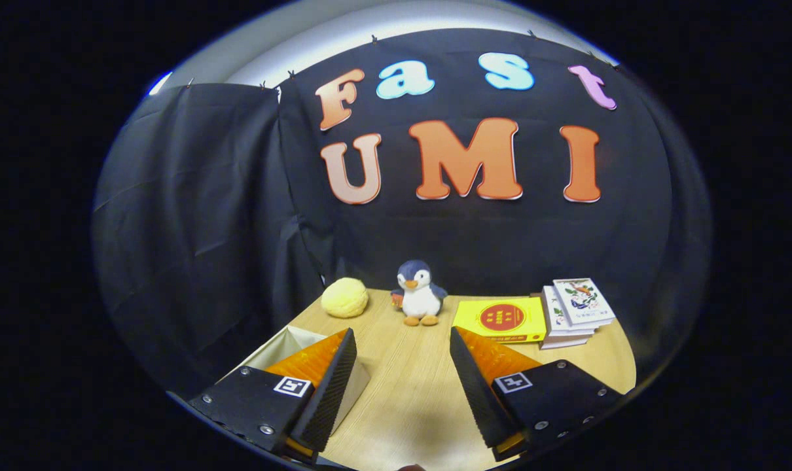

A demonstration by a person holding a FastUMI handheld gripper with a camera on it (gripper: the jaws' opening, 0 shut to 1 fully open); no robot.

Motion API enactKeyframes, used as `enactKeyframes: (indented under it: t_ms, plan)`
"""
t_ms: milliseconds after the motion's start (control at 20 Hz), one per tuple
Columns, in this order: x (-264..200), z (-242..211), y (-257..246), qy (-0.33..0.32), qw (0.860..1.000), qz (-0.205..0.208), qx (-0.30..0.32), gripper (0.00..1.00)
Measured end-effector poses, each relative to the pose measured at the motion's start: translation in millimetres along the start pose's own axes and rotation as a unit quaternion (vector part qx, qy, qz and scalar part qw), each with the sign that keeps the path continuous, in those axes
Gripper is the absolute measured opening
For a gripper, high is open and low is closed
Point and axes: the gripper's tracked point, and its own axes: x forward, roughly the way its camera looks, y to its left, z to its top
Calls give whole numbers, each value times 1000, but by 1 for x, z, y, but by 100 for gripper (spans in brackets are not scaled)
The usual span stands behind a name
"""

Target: Open the storage box then place both shoes into the box .Put the left shoe in first, then the right shoe, with the right side of both shoes facing outward in a uniform manner.

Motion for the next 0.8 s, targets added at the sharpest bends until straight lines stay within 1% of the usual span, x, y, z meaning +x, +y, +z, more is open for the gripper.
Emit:
enactKeyframes:
  t_ms: [250, 450, 800]
  plan:
    - [-26, 32, -44, -61, 997, -44, -12, 90]
    - [-44, 51, -61, -97, 993, -59, -16, 92]
    - [-68, 74, -85, -161, 982, -85, -48, 94]
